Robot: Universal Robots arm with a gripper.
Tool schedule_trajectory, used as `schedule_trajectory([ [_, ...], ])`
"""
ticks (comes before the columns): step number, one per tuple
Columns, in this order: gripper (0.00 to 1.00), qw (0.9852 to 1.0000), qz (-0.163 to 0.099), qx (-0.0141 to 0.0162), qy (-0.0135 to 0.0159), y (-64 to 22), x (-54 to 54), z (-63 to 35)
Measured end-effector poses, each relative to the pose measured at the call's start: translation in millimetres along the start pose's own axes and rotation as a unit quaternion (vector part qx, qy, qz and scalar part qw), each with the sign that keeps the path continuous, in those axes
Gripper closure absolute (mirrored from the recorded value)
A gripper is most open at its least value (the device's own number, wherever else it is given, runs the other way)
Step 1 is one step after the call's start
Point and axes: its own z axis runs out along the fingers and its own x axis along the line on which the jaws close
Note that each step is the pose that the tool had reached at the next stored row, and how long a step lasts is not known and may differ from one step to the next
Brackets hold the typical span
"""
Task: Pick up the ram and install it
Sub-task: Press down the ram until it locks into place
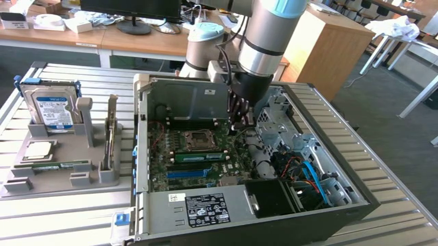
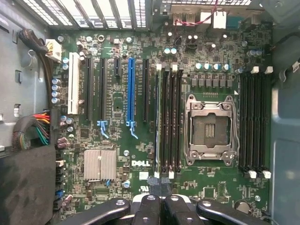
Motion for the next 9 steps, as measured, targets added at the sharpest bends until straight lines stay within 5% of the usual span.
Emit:
schedule_trajectory([
  [4, 0.90, 1.0000, 0.000, 0.0000, 0.0000, -0.1, 0.1, 14.0],
  [9, 0.90, 1.0000, 0.000, 0.0000, 0.0000, -0.2, 0.1, 18.9],
])
